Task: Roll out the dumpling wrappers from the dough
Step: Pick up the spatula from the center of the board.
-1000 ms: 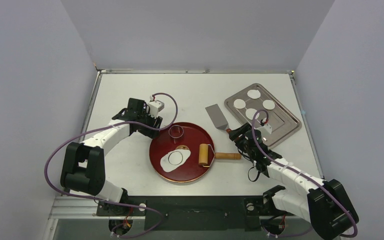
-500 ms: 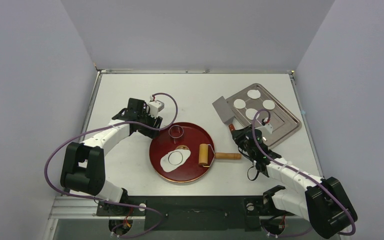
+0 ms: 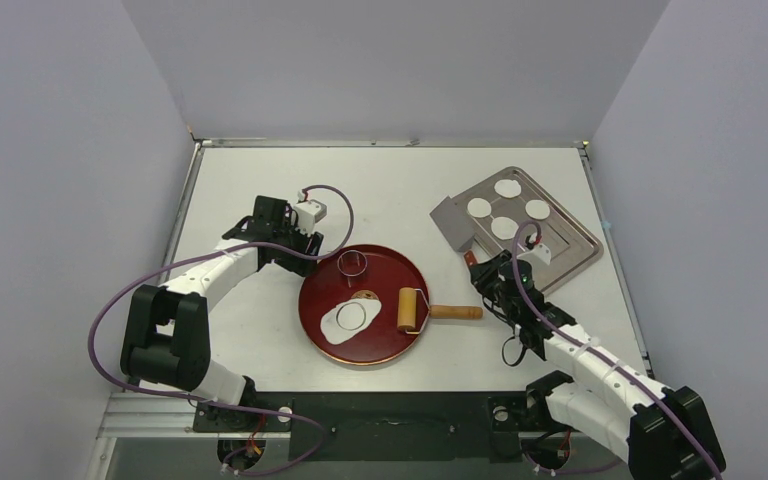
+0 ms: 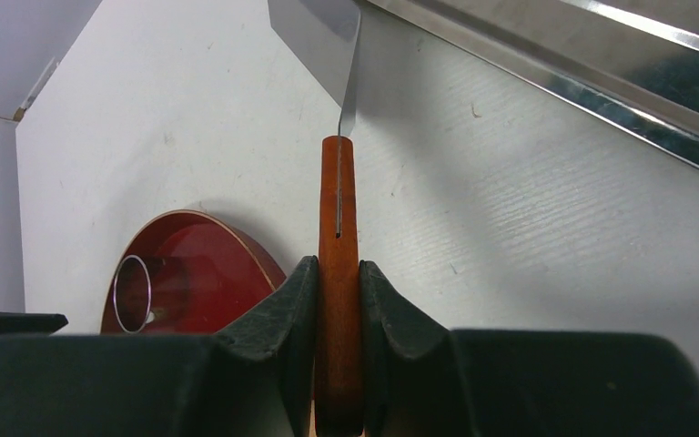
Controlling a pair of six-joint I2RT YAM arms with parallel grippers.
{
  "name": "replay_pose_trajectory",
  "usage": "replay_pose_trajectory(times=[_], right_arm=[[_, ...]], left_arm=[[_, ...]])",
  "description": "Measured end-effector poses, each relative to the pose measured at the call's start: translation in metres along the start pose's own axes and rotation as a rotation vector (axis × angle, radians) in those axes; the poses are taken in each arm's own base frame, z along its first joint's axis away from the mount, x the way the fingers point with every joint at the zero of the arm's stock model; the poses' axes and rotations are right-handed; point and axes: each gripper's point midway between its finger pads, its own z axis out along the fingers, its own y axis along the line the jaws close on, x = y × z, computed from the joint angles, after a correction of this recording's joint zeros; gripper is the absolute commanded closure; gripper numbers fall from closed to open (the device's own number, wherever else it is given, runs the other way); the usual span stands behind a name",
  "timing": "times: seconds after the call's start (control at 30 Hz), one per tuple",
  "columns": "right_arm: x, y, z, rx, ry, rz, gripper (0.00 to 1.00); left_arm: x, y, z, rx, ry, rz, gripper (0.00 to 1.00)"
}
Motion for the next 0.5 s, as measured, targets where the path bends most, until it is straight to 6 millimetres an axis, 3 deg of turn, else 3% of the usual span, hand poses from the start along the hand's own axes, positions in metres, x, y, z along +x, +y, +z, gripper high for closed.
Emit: replay_pose_trajectory(times=[0.2, 0.5], right_arm=[[0.004, -0.004, -0.003, 0.003, 0.025, -0.026, 1.0], [0.012, -0.002, 0.009, 0.001, 0.093, -0.015, 1.0]], left_arm=[[0.0, -0.001, 0.0, 0.004, 0.0, 0.002, 0.5], [0.001, -0.007, 0.0, 0.04, 0.002, 0.004, 0.49]])
